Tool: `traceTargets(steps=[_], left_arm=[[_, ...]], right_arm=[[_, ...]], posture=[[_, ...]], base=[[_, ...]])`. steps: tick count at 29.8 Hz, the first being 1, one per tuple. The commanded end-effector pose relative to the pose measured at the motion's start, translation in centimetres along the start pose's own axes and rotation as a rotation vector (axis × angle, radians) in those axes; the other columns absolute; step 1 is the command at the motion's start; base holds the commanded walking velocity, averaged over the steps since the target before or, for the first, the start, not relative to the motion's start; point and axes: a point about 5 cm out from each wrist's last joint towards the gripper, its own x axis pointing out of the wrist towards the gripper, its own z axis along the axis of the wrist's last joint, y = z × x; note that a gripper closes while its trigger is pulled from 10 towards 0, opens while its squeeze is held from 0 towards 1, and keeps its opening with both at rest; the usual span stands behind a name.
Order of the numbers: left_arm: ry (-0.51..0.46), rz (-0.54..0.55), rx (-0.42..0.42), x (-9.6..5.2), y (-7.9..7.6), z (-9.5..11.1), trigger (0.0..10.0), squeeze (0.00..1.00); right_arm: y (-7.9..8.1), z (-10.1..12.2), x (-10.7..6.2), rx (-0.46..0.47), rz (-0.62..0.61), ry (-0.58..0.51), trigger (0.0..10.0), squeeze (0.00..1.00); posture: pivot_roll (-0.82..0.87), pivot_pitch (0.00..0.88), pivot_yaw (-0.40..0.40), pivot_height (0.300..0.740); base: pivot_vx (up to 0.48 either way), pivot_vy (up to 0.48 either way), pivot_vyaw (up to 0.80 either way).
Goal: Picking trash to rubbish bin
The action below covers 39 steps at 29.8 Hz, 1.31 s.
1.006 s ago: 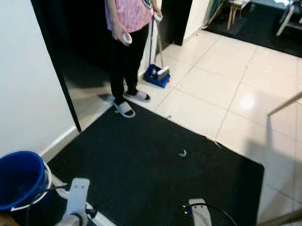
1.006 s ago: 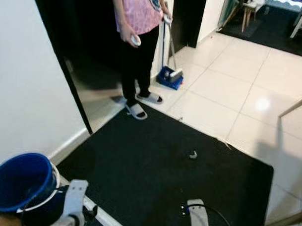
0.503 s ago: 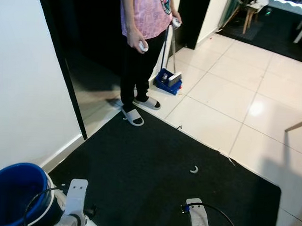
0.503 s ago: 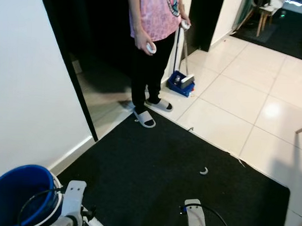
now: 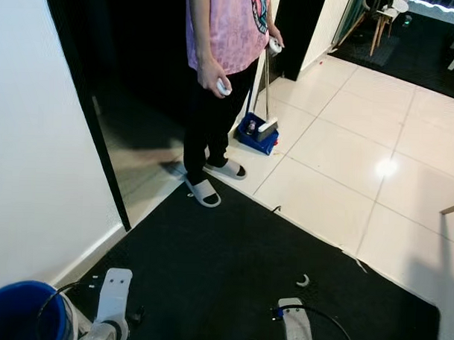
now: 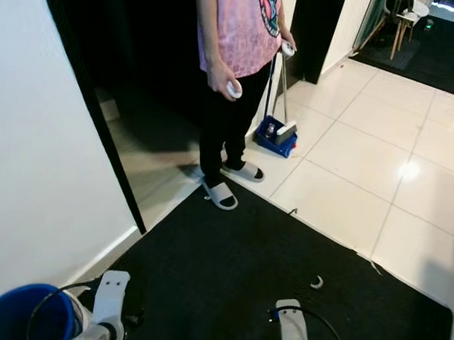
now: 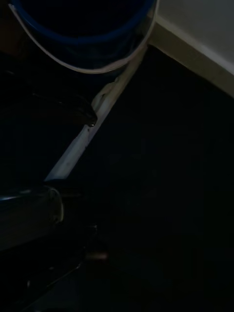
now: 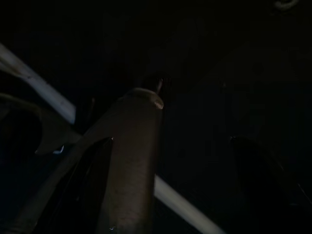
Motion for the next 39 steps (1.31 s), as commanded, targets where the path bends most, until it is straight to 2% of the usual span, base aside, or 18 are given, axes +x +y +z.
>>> traceTargets(steps=[1, 16, 37, 39], left_arm=[[0.013, -0.005, -0.003, -0.08, -0.16, -0.41, 10.0, 0.00], [0.012, -0.004, -0.001, -0.10, -0.15, -0.46, 10.0, 0.00], [0.017, 0.014, 0.012, -0.09, -0.08, -0.50, 10.0, 0.00], [0.019, 0.015, 0.014, -0.09, -0.08, -0.52, 10.0, 0.00]], right_arm=[[-0.15, -0.60, -0.10, 0.014, -0.006, 0.019, 10.0, 0.00], [-0.07, -0.59, -0.09, 0.011, -0.002, 0.019, 10.0, 0.00], [-0.05, -0.60, -0.06, 0.013, 0.005, 0.034, 10.0, 0.00], [-0.03, -0.55, -0.06, 0.025, 0.005, 0.027, 10.0, 0.00]], posture=[[0.08, 0.121, -0.023, 0.740], [0.08, 0.124, -0.023, 0.740], [0.08, 0.124, -0.025, 0.740], [0.08, 0.120, -0.027, 0.740]], base=[[0.409, 0.000, 0.00], [0.400, 0.000, 0.00], [0.000, 0.000, 0.00], [0.000, 0.000, -0.75]])
